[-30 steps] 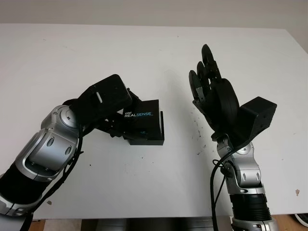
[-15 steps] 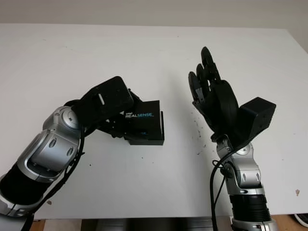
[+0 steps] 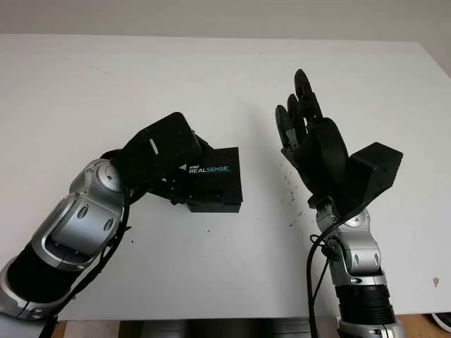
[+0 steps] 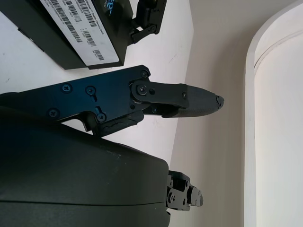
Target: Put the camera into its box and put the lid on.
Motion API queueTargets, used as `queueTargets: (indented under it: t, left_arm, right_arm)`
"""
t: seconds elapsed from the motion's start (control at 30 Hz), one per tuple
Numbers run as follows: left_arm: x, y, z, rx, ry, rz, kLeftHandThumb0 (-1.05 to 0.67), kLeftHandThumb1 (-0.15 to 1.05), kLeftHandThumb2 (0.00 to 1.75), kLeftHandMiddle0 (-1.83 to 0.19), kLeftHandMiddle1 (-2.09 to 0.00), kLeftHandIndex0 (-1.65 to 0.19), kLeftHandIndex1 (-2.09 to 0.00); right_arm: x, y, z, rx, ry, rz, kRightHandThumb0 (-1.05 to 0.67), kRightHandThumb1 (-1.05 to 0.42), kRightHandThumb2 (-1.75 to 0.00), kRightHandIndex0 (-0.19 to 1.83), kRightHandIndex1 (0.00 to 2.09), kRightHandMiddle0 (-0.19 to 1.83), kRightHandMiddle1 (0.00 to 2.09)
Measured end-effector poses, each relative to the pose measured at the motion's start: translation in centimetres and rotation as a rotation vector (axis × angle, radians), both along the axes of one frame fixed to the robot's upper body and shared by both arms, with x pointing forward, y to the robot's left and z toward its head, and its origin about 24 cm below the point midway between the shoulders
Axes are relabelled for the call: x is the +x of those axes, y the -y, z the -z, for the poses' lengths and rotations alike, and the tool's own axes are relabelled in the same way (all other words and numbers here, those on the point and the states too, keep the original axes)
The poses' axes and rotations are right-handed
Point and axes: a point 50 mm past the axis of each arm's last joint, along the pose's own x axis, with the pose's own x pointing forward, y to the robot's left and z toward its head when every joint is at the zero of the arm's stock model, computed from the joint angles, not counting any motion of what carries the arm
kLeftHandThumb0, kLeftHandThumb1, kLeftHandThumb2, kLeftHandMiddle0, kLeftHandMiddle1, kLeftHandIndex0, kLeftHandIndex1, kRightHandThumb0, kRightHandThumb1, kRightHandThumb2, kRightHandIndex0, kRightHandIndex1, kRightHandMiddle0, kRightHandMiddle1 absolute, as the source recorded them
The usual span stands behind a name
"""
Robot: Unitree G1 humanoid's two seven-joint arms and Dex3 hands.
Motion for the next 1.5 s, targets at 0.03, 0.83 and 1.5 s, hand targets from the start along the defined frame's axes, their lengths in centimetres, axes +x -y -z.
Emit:
queueTargets:
  t: [0.03,0.83,1.5]
  left_arm:
    - [0.0,0.0,0.0,0.002,-0.001,-0.002,-0.42,1.05,0.24,-0.67,-2.09,-0.33,-2.09]
    - [-1.4,0.9,-1.1,0.389,0.109,0.216,-0.59,1.05,0.20,0.14,-0.30,0.19,-0.15]
    - [-2.0,1.2,-0.2,0.651,0.317,0.355,-0.75,1.05,0.54,0.19,0.00,0.19,0.00]
  right_arm:
    - [0.0,0.0,0.0,-0.002,0.000,0.002,-0.66,-1.05,-0.43,-0.13,0.06,-0.08,0.06]
    - [-0.1,0.0,0.2,0.008,-0.001,-0.010,-0.66,-1.05,-0.42,-0.12,0.06,-0.08,0.06]
    - [-0.2,-0.1,0.1,0.010,-0.010,-0.012,-0.66,-1.05,-0.41,-0.12,0.06,-0.07,0.06]
